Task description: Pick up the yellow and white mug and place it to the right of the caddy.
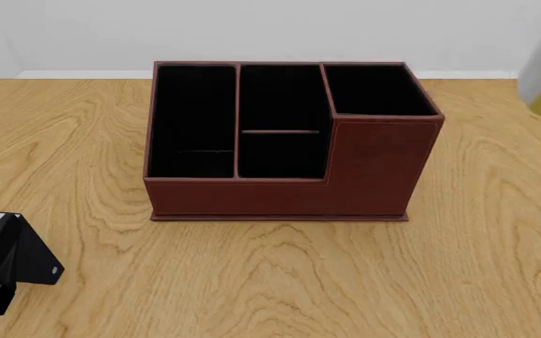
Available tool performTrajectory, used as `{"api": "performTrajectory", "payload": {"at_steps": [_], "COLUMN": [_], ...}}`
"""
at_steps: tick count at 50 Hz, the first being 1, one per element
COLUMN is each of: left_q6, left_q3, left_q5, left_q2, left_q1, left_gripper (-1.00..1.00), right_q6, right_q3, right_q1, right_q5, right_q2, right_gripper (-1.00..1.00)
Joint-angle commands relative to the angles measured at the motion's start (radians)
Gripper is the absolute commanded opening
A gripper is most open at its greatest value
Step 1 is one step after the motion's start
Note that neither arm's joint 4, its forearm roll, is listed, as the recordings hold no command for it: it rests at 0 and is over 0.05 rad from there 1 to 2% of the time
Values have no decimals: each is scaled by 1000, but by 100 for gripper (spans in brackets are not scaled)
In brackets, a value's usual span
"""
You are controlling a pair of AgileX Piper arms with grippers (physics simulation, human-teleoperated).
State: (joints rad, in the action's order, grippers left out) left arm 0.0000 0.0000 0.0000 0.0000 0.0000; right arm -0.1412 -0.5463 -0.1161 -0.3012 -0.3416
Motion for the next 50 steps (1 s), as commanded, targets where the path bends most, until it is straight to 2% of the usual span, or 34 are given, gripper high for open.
{"api": "performTrajectory", "payload": {"at_steps": [1,24,50], "left_q6": [0,0,0], "left_q3": [0,0,0], "left_q5": [0,0,0], "left_q2": [0,0,0], "left_q1": [0,0,0], "left_gripper": [100,100,100], "right_q6": [26,54,105], "right_q3": [8,40,135], "right_q1": [34,105,146], "right_q5": [-7,-14,72], "right_q2": [20,49,29], "right_gripper": [-100,-100,-100]}}
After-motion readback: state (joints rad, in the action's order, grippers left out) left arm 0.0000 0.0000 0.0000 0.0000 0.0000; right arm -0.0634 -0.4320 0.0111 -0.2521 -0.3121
